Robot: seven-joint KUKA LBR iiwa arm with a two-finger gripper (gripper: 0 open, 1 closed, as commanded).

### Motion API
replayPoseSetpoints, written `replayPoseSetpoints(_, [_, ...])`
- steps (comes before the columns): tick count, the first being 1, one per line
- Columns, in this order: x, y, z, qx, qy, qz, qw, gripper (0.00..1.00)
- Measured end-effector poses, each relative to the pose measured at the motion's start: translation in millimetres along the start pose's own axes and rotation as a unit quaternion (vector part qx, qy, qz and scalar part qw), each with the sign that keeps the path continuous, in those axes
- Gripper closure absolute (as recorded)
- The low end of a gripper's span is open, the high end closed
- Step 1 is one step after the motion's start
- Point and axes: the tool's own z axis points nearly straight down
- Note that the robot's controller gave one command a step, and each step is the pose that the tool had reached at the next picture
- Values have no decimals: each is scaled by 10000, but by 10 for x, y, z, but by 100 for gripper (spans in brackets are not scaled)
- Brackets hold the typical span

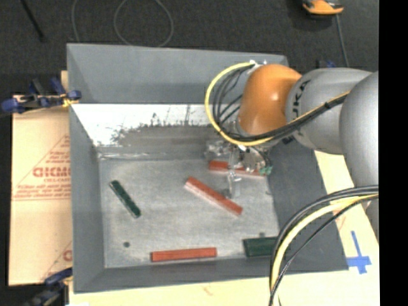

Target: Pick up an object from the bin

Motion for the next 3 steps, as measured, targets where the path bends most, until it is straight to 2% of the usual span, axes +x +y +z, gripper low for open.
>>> replayPoseSetpoints(1, [687, -492, -30, 0, -29, 323, 9995, 0])
replayPoseSetpoints(2, [657, -469, -40, 5, -51, 296, 9995, 100])
replayPoseSetpoints(3, [651, -861, -1399, 30, -69, 286, 9996, 100])
